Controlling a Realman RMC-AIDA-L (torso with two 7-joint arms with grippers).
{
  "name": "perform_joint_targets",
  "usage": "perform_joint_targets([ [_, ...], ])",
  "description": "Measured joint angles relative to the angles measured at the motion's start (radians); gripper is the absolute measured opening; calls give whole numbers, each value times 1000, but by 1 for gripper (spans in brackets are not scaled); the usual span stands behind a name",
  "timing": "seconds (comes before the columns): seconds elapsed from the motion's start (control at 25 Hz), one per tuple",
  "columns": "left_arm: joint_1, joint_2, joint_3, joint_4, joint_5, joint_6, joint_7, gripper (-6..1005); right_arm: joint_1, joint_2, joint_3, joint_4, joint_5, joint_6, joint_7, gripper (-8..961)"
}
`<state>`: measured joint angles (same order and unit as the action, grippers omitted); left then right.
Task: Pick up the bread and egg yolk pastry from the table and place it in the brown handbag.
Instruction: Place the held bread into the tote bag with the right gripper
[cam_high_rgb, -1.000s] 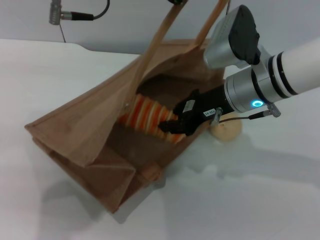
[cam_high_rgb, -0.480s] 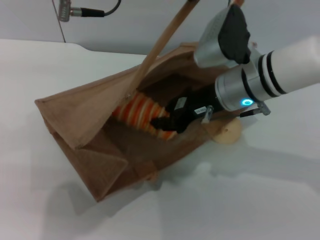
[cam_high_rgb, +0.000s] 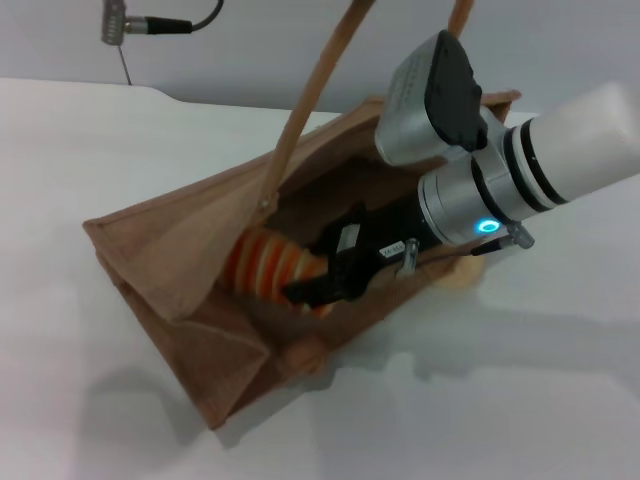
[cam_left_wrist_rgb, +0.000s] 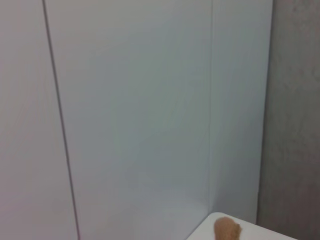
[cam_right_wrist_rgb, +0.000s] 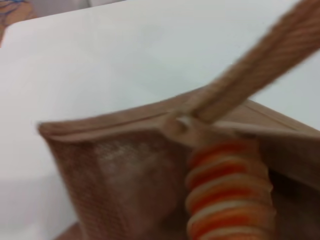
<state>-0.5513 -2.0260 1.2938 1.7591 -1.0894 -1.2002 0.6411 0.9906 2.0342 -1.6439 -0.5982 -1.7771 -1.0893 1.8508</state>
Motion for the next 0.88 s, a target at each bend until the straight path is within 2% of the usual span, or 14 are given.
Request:
perform_joint_targets([
  [0.2, 22, 4, -6, 1, 18, 17, 0, 117, -11, -4, 11, -18, 1, -34, 2, 546],
  [0.36, 45, 1, -31, 5, 48, 20, 0, 117, -48, -10, 47, -54, -4, -78, 4, 735],
  [0.56, 76, 3, -72, 6, 70, 22, 4, 116, -105, -19, 147, -100, -73, -184, 13, 792],
  [0.68, 92, 0, -94, 7, 87, 22, 3, 116, -159, -19, 268, -158, -173, -244, 30, 827],
  [0.88, 128, -1, -124, 15, 92, 22, 1, 115, -226, -18, 482, -257, -364, -328, 61, 823],
])
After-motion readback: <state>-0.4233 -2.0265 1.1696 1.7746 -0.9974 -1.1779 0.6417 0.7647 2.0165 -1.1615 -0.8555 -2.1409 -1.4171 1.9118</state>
